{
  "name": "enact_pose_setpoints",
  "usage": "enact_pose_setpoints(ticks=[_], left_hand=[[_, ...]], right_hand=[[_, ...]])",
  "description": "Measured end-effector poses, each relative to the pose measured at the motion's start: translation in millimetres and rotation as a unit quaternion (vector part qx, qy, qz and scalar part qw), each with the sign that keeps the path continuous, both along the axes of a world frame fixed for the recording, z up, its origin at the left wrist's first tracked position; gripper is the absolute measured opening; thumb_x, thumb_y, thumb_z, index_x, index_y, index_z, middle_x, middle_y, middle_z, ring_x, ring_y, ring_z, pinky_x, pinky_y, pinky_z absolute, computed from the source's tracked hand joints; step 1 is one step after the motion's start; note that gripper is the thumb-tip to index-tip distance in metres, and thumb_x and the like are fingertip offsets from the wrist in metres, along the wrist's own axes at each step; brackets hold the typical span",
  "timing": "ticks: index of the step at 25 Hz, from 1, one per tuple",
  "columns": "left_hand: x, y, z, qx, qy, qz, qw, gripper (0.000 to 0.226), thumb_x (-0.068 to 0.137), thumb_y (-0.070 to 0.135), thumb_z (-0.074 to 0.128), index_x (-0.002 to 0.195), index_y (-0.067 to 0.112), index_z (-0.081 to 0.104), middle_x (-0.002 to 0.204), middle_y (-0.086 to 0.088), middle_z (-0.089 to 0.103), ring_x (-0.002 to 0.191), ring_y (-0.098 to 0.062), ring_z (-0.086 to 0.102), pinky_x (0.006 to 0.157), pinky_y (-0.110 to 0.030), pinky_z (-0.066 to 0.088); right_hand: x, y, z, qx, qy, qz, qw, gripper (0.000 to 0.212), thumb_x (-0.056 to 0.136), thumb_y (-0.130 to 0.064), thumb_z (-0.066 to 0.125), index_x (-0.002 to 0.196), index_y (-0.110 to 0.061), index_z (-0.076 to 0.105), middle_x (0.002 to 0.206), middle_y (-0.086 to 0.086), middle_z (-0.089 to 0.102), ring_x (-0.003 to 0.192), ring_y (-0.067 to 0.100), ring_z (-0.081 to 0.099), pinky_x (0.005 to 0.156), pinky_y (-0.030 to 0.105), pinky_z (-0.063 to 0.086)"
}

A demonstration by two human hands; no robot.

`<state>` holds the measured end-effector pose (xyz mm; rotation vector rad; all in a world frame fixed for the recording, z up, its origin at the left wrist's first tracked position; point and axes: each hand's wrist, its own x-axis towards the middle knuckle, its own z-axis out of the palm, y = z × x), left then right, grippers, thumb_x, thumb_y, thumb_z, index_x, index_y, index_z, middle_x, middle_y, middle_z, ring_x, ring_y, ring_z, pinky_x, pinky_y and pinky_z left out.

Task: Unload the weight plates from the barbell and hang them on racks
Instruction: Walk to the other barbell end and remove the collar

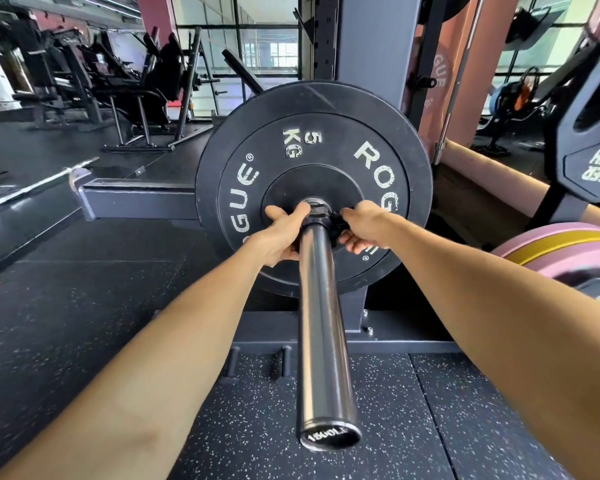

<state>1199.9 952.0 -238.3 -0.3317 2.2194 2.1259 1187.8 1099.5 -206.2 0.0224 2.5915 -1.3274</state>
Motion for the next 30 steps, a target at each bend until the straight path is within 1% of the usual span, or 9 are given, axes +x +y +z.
enact_pose_setpoints(ticks=[3,7,12,15,17,19,23,25,30], left_hand=[[28.2,3.3,0.3,-0.001,-0.012,-0.007,1.0,0.034,0.097,0.047,0.048,0.087,0.024,0.025,0.116,-0.016,0.058,0.085,-0.022,0.063,0.067,-0.038,0.059],[76.1,9.0,0.4,-0.016,0.006,0.014,1.0,0.037,0.101,0.042,0.046,0.109,0.014,0.023,0.094,-0.006,0.044,0.074,-0.015,0.057,0.065,-0.038,0.058],[147.0,11.9,2.3,-0.005,-0.016,-0.047,0.999,0.039,0.095,0.049,0.047,0.107,0.021,0.021,0.109,-0.017,0.06,0.08,-0.024,0.066,0.07,-0.04,0.059],[184.9,15.9,0.4,0.01,-0.006,-0.044,0.999,0.04,0.098,0.047,0.045,0.113,0.021,0.019,0.106,-0.015,0.062,0.072,-0.022,0.069,0.063,-0.038,0.06],[212.6,16.8,1.2,0.019,-0.01,-0.061,0.998,0.046,0.097,0.05,0.045,0.122,0.018,0.023,0.113,-0.016,0.064,0.068,-0.021,0.071,0.058,-0.035,0.058],[234.5,19.0,-0.5,0.025,-0.018,-0.073,0.997,0.054,0.096,0.052,0.044,0.131,0.014,0.028,0.119,-0.019,0.064,0.073,-0.022,0.073,0.061,-0.037,0.059],[269.9,23.4,-0.2,0.058,-0.009,-0.078,0.995,0.03,0.103,0.038,0.044,0.108,0.014,0.026,0.108,-0.012,0.048,0.093,-0.028,0.066,0.083,-0.056,0.057],[283.6,24.8,-1.6,0.068,-0.005,-0.087,0.994,0.032,0.103,0.036,0.046,0.113,0.017,0.022,0.113,-0.009,0.04,0.099,-0.028,0.063,0.082,-0.056,0.058],[305.1,21.7,-5.3,0.087,-0.018,-0.123,0.988,0.052,0.099,0.04,0.05,0.134,0.027,0.013,0.149,-0.003,0.015,0.117,-0.035,0.054,0.074,-0.051,0.06]], right_hand=[[26.3,0.1,-1.9,0.012,-0.017,-0.007,1.0,0.042,0.105,-0.016,0.023,0.079,0.003,0.05,0.065,0.013,0.057,0.044,0.02,0.051,0.033,0.024,0.044],[68.6,3.9,-3.9,-0.006,-0.013,-0.007,1.0,0.045,0.105,-0.018,0.023,0.075,0.001,0.051,0.065,0.013,0.058,0.046,0.019,0.054,0.039,0.025,0.047],[134.7,9.9,-6.1,0.009,-0.015,-0.012,1.0,0.047,0.105,-0.018,0.023,0.073,0.0,0.051,0.064,0.013,0.059,0.04,0.018,0.054,0.037,0.025,0.045],[171.2,15.7,-6.6,0.01,-0.014,-0.008,1.0,0.042,0.104,-0.019,0.026,0.077,0.001,0.052,0.065,0.013,0.059,0.044,0.02,0.055,0.036,0.023,0.043],[197.7,19.6,-6.0,0.006,-0.008,-0.004,1.0,0.04,0.104,-0.023,0.028,0.083,0.002,0.053,0.065,0.014,0.059,0.046,0.021,0.054,0.037,0.022,0.043],[222.4,22.1,-5.4,0.005,-0.006,0.005,1.0,0.043,0.104,-0.028,0.029,0.082,0.0,0.053,0.064,0.013,0.058,0.046,0.02,0.053,0.04,0.024,0.043],[260.4,25.2,-4.8,0.01,-0.004,0.007,1.0,0.043,0.104,-0.018,0.022,0.075,-0.002,0.05,0.065,0.012,0.055,0.05,0.02,0.05,0.047,0.028,0.044],[275.4,26.7,-4.5,0.018,-0.005,0.007,1.0,0.044,0.104,-0.016,0.022,0.074,-0.002,0.051,0.066,0.012,0.055,0.051,0.02,0.051,0.048,0.028,0.044],[304.0,29.1,-0.8,0.026,-0.02,0.018,0.999,0.046,0.104,-0.015,0.019,0.074,-0.002,0.051,0.066,0.012,0.053,0.053,0.021,0.05,0.047,0.028,0.049]])
